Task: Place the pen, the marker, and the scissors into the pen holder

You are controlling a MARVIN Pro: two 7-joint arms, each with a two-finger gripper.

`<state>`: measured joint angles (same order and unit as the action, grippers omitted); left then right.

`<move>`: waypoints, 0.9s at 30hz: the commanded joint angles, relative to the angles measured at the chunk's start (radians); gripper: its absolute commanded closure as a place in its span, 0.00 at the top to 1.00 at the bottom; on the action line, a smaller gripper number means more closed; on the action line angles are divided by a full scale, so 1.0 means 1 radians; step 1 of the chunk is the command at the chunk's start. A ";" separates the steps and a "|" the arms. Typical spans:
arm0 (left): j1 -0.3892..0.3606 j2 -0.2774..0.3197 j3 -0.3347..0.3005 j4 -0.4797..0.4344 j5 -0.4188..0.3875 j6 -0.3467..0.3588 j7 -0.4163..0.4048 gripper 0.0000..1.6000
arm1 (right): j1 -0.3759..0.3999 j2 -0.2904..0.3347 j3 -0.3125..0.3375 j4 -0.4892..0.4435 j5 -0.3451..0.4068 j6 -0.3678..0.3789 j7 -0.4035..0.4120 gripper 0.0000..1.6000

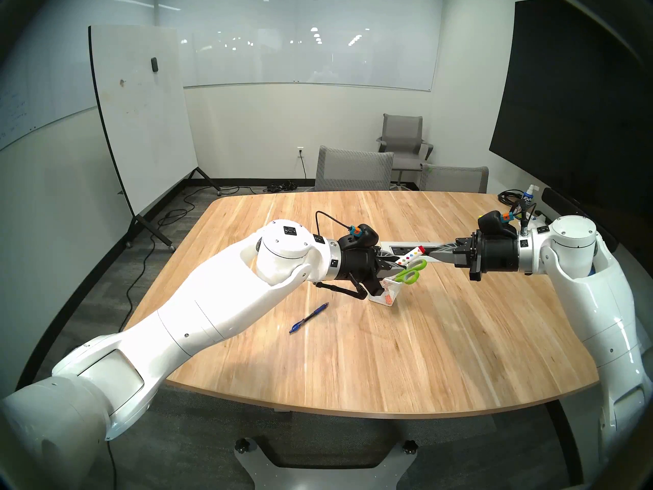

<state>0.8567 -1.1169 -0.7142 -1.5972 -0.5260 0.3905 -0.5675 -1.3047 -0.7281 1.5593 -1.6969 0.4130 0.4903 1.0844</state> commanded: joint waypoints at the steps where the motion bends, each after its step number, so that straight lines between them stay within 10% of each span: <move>1: -0.011 0.004 -0.018 -0.027 -0.005 -0.002 0.006 0.00 | 0.019 -0.004 0.002 0.002 0.003 -0.009 0.003 0.00; 27: -0.032 -0.021 -0.005 0.005 -0.005 -0.012 0.006 0.00 | -0.008 -0.012 0.027 -0.051 0.016 0.016 0.027 0.00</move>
<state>0.8492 -1.1191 -0.7135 -1.5848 -0.5318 0.3862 -0.5574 -1.3207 -0.7315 1.5824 -1.7370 0.4283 0.5106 1.1218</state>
